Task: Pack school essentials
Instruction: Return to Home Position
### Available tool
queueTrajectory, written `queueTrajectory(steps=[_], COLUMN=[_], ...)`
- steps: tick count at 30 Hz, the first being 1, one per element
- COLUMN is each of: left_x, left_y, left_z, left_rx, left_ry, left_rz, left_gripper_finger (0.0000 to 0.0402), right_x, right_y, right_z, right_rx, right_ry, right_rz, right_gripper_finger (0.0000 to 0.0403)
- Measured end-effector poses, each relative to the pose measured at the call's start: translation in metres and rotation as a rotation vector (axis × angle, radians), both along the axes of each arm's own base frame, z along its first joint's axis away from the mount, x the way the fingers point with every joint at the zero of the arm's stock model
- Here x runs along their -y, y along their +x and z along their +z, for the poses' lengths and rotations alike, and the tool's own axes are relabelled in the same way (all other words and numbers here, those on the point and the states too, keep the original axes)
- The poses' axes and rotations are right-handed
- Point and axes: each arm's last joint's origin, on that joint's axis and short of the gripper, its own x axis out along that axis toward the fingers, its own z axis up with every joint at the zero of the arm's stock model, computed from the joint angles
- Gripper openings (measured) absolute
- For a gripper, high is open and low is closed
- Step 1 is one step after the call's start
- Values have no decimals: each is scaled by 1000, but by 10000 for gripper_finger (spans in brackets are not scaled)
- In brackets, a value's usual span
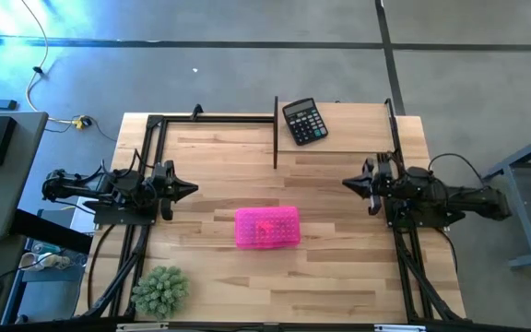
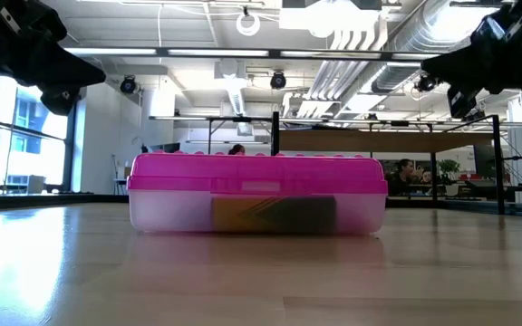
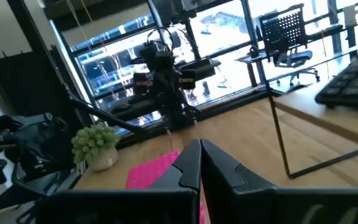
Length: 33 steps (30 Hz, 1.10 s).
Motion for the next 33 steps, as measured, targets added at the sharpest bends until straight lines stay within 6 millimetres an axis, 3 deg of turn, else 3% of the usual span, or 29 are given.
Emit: queueTrajectory(steps=[6,33], left_x=[0,0], left_y=[0,0], left_z=[0,0], left_rx=[0,0], left_ry=[0,0], left_rz=[0,0], left_gripper_finger=[14,15], right_x=[2,3], right_y=[0,0], right_z=[-15,-15], right_rx=[-54,-54], right_ry=[52,37], right_rz=[-63,-100], right_gripper_finger=[0,0])
